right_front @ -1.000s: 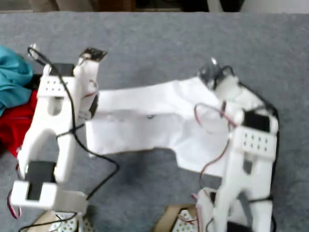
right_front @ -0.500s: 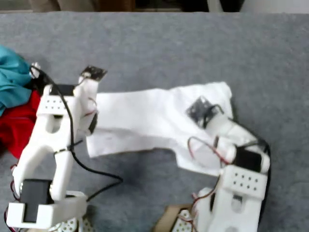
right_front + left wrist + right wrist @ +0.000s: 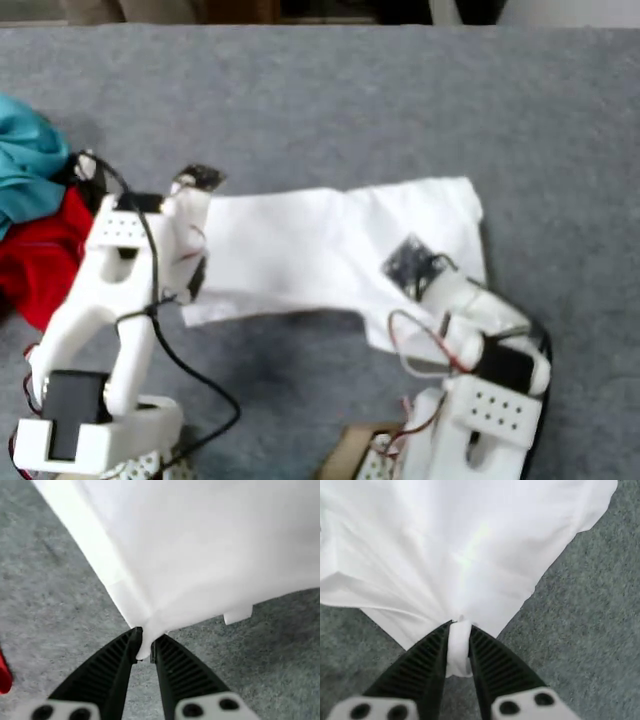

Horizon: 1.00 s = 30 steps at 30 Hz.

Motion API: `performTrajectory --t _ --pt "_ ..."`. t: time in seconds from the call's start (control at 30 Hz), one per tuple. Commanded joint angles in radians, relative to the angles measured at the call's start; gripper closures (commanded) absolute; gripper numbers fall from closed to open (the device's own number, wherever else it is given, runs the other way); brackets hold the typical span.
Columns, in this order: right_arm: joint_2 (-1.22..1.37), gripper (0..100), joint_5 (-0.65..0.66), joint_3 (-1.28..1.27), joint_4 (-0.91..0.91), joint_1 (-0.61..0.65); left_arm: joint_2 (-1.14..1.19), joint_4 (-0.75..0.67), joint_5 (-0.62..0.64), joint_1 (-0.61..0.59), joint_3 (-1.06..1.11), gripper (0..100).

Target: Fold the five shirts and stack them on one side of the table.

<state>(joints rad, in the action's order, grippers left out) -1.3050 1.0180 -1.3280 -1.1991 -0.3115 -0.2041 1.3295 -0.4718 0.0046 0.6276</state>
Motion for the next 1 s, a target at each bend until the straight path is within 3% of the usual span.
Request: performTrajectory --t 0.0,0.07,0.2,0.4,0.47,0.53,0.63,0.7,0.8,0.97 --pt "-0.035 95.6 0.032 -0.016 -0.005 -0.021 -0.031 -0.006 -0.005 0.031 0.005 98" --pt "-0.059 88.5 0.034 -0.019 -0.006 -0.019 -0.031 -0.002 -0.002 0.021 -0.003 96" --pt "-0.120 77.1 0.058 -0.016 -0.008 -0.018 -0.041 0.009 0.006 -0.025 0.002 83" --pt "-0.189 75.6 0.086 0.012 -0.037 -0.022 -0.041 0.160 0.015 -0.054 -0.112 77" --pt "-0.194 76.4 0.083 0.064 -0.057 -0.022 -0.042 0.218 0.015 -0.071 -0.195 77" --pt "-0.193 83.5 0.064 0.116 -0.054 -0.022 -0.042 0.265 0.021 -0.100 -0.305 79" --pt "-0.157 99.8 0.035 0.176 -0.048 -0.010 -0.041 0.307 0.029 -0.144 -0.470 93" --pt "-0.091 96.6 0.006 0.209 -0.018 0.015 -0.030 0.318 0.081 -0.141 -0.555 98" --pt "0.068 98.7 -0.061 0.271 0.081 0.050 -0.028 0.245 0.236 -0.091 -0.574 96" --pt "0.492 99.3 -0.187 0.453 0.273 0.119 0.015 -0.040 0.420 0.023 -0.446 98"
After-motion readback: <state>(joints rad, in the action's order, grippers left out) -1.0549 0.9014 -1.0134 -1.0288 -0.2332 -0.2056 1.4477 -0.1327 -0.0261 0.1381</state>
